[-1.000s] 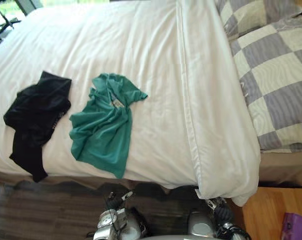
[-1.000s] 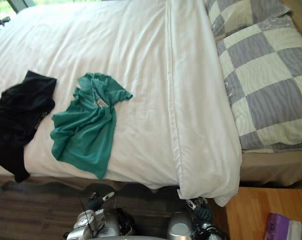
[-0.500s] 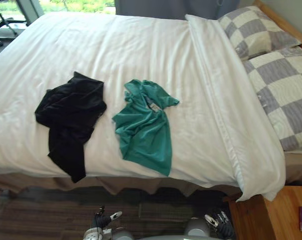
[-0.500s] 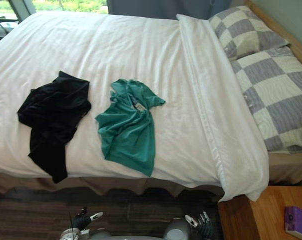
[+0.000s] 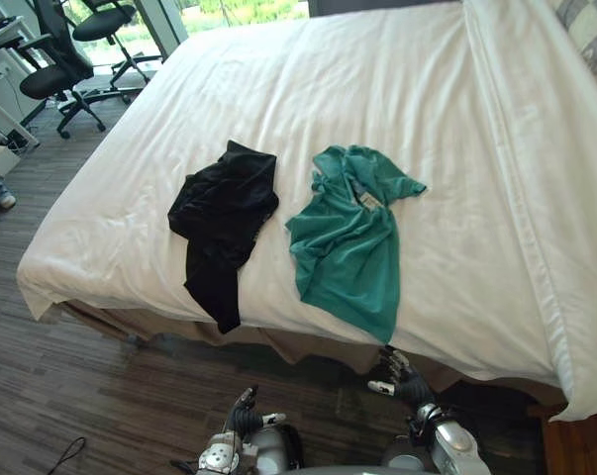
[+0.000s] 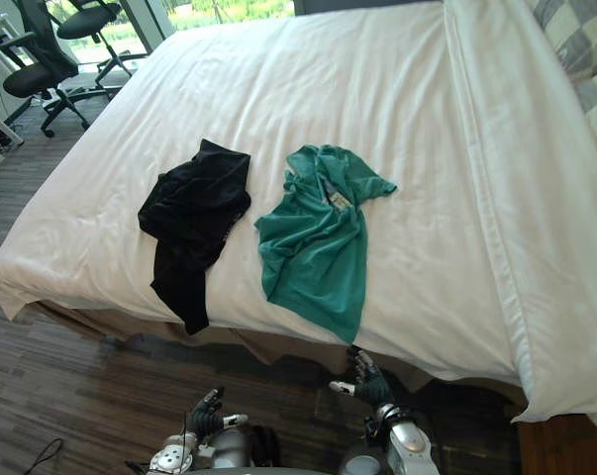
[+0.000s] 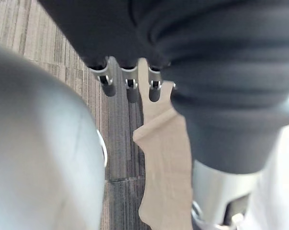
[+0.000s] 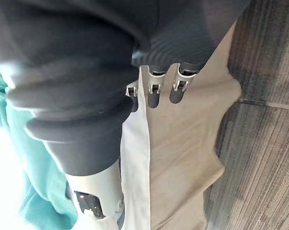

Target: Tidy the bed and pick cloth on bed and put in laundry

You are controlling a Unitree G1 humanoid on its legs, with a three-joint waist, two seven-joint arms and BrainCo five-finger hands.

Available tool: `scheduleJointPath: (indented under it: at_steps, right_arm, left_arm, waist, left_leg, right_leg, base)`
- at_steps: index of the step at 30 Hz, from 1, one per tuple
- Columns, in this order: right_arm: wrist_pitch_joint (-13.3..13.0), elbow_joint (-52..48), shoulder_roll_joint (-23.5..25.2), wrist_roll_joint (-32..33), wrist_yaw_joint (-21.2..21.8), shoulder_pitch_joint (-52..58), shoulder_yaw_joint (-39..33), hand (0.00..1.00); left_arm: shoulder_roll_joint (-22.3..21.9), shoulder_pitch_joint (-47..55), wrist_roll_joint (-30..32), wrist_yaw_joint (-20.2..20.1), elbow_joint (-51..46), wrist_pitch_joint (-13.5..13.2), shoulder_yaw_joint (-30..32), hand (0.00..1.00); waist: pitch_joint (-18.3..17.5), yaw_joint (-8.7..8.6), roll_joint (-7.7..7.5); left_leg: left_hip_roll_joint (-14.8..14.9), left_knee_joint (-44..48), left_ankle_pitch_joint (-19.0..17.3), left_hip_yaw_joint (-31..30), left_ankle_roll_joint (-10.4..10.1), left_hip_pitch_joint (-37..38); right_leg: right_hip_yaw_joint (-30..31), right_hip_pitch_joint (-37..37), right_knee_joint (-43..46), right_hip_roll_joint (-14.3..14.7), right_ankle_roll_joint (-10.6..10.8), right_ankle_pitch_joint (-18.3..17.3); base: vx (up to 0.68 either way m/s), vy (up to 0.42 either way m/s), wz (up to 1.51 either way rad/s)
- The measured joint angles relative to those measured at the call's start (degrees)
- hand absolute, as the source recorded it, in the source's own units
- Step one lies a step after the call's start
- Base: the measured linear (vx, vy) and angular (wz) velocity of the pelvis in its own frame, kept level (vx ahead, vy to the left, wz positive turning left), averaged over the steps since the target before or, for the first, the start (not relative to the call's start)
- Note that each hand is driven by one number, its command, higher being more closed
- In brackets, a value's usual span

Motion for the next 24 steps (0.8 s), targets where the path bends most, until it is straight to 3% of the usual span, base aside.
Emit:
scheduleJointPath:
  at_steps: [3, 4, 5, 6, 7, 8, 9, 10, 11, 13, 14, 16, 18, 20, 22, 23, 24]
  right_arm:
    - [0.7, 1.6, -1.1, 0.0, -0.1, -1.0, -2.3, 0.00]
    - [0.6, 2.9, -1.3, 0.7, -0.2, -1.7, -3.0, 0.00]
    - [0.6, 3.7, -1.5, 2.5, -0.3, -1.2, -4.1, 0.00]
    - [0.7, 4.1, -1.2, 3.4, -0.3, -0.8, -4.8, 0.00]
    - [0.8, 5.2, 0.9, 5.2, -1.7, -0.1, -6.9, 0.00]
    - [0.9, 6.5, 2.7, 6.3, -2.7, 0.7, -7.5, 0.00]
    - [1.0, 8.6, 4.7, 6.9, -3.0, 1.5, -8.9, 0.00]
    - [0.6, 8.7, 5.0, 7.0, -3.0, 1.8, -9.8, 0.00]
    - [0.1, 9.5, 5.0, 7.0, -2.6, 2.0, -10.9, 0.00]
    - [-1.5, 10.1, 4.8, 7.2, -2.7, 2.9, -13.2, 0.00]
    - [-1.9, 10.1, 4.6, 8.9, -2.8, 4.0, -14.8, 0.00]
    - [-1.9, 10.6, 4.4, 11.3, -3.0, 5.1, -16.4, 0.00]
    - [-1.8, 11.9, 5.6, 15.0, -4.0, 6.8, -19.8, 0.00]
    - [-1.0, 12.6, 5.9, 17.1, -5.2, 7.1, -23.6, 0.00]
    - [-0.4, 12.5, 5.4, 19.7, -6.9, 7.2, -30.6, 0.00]
    - [-0.3, 12.5, 5.2, 20.8, -7.8, 7.2, -35.8, 0.00]
    - [-0.4, 12.5, 5.1, 21.5, -8.1, 7.3, -38.9, 0.00]
  left_arm:
    - [-0.1, 0.3, -4.2, -1.3, 0.0, -1.5, 0.1, 0.00]
    - [-0.2, -0.2, -5.9, -1.3, 0.2, -1.8, 0.1, 0.00]
    - [-0.7, -1.1, -6.9, -1.4, 1.2, -1.9, 0.0, 0.00]
    - [-0.7, -1.7, -7.6, -1.5, 1.8, -2.0, 0.1, 0.00]
    - [0.7, -3.5, -9.2, -2.5, 3.0, -1.6, 0.4, 0.00]
    - [1.5, -3.6, -10.6, -2.9, 3.2, -1.1, 1.0, 0.00]
    - [1.6, -2.4, -12.5, -4.0, 3.2, -0.8, 3.4, 0.00]
    - [1.5, -1.4, -13.7, -4.8, 3.1, -1.0, 4.9, 0.00]
    - [2.5, 1.0, -17.3, -7.6, 3.1, -1.0, 6.9, 0.00]
    - [3.5, 2.2, -22.2, -13.9, 3.2, -0.2, 6.5, 0.00]
    - [3.5, 2.2, -26.4, -19.4, 3.3, 1.6, 5.2, 0.00]
    - [2.8, 1.1, -31.3, -19.8, 3.9, 2.6, 3.4, 0.00]
    - [1.6, 0.2, -40.2, -18.1, 7.2, -0.2, 4.2, 0.00]
    - [1.7, 0.2, -46.5, -15.1, 7.8, -2.1, 12.7, 0.00]
    - [4.0, -0.1, -51.7, -9.5, 7.0, -2.6, 29.1, 0.00]
    - [6.4, 0.0, -53.6, -5.9, 7.0, -2.0, 42.7, 0.00]
    - [8.4, 0.1, -54.8, -4.0, 6.9, -2.0, 50.8, 0.00]
  waist:
    - [0.2, -0.06, -0.39]
    - [0.3, -0.08, -0.64]
    - [0.0, -0.18, 0.05]
    - [-0.1, -0.13, 0.11]
    - [1.1, -0.01, -2.83]
    - [1.2, 0.47, -3.27]
    - [1.3, 1.67, -2.66]
    - [1.5, 2.24, -2.36]
    - [0.7, 2.46, -2.99]
    - [0.3, 2.12, -2.99]
    - [0.0, 1.41, -3.21]
    - [-0.4, 0.85, -3.33]
    - [-0.7, -0.02, -2.76]
    - [-0.7, 0.10, -2.94]
    - [-1.1, 0.34, -3.70]
    - [-1.7, 0.63, -4.00]
    - [-2.3, 0.89, -4.01]
  left_leg:
    - [4.2, -9.5, 0.0, -6.0, 0.0, 4.0]
    - [4.8, -9.8, 0.5, -6.4, 0.1, 3.9]
    - [4.9, -9.6, 2.2, -6.5, -0.9, 4.0]
    - [3.9, -9.0, -0.1, -6.8, -5.5, 4.2]
    - [0.6, -6.1, -1.2, -6.4, -5.0, 3.7]
    - [0.3, -4.2, -2.8, -5.6, -4.1, 3.1]
    - [1.4, -3.8, -3.4, -2.9, -3.0, 3.8]
    - [1.8, -4.8, -3.5, -1.3, -2.7, 5.0]
    - [2.1, -7.8, -2.9, 1.6, -1.7, 7.0]
    - [1.9, -10.1, -2.4, 1.7, -1.2, 7.9]
    - [0.9, -12.1, -1.1, 1.2, -0.5, 7.9]
    - [-0.5, -14.5, 1.4, 0.5, -0.3, 7.8]
    - [-1.0, -19.4, 5.0, -0.5, -0.3, 8.6]
    - [-0.9, -21.3, 6.3, -1.2, -0.4, 9.5]
    - [-0.9, -22.2, 6.6, -1.7, -0.5, 10.8]
    - [-1.0, -22.8, 6.6, -1.1, -0.5, 11.9]
    - [-1.0, -23.2, 6.6, -0.4, -0.5, 12.1]
  right_leg:
    - [3.4, -0.6, 0.1, -1.6, 2.3, 1.2]
    - [4.3, -1.0, -0.3, -3.1, 4.8, 1.9]
    - [4.7, -0.7, -1.3, -4.0, 7.4, 2.9]
    - [4.9, -0.3, -2.1, -5.2, 8.8, 3.7]
    - [5.5, 1.4, -4.6, -8.6, 8.4, 6.4]
    - [4.1, 2.0, -6.3, -9.0, 5.8, 10.4]
    - [-0.1, 2.1, -8.3, -8.3, 0.5, 15.6]
    - [-3.3, 1.7, -7.8, -8.0, -1.8, 16.9]
    - [-9.5, 1.2, -4.6, -6.3, -1.2, 15.7]
    - [-10.7, 1.6, -3.9, -2.2, 1.3, 11.4]
    - [-10.8, 2.5, -5.6, 1.6, 1.8, 7.1]
    - [-10.9, 3.3, -9.0, 2.9, 1.7, 7.1]
    - [-13.5, 4.9, -12.3, 3.6, 2.0, 8.8]
    - [-15.1, 6.7, -14.3, 4.4, 1.9, 9.8]
    - [-15.9, 8.7, -15.6, 4.7, 2.0, 10.1]
    - [-15.4, 9.4, -16.0, 4.7, 2.1, 10.2]
    - [-14.9, 9.3, -16.1, 4.7, 2.1, 10.2]
  base:
    - [0.05, 0.314, -0.23]
    - [0.04, 0.463, -0.11]
    - [0.05, 0.505, -0.08]
    - [0.04, 0.672, 0.07]
    - [0.00, 0.553, 0.01]
    - [-0.02, 0.597, -0.28]
    - [-0.03, 0.307, -0.61]
    - [-0.02, 0.367, -1.08]
    - [-0.04, 0.271, -0.92]
    - [-0.04, 0.170, -0.43]
    - [-0.01, 0.097, 0.08]
    - [0.01, 0.095, 0.35]
    - [0.03, 0.008, 0.51]
    - [0.04, -0.033, 0.36]
    - [0.03, -0.006, 0.22]
    - [0.02, 0.012, -0.12]
    - [0.02, 0.019, -0.30]
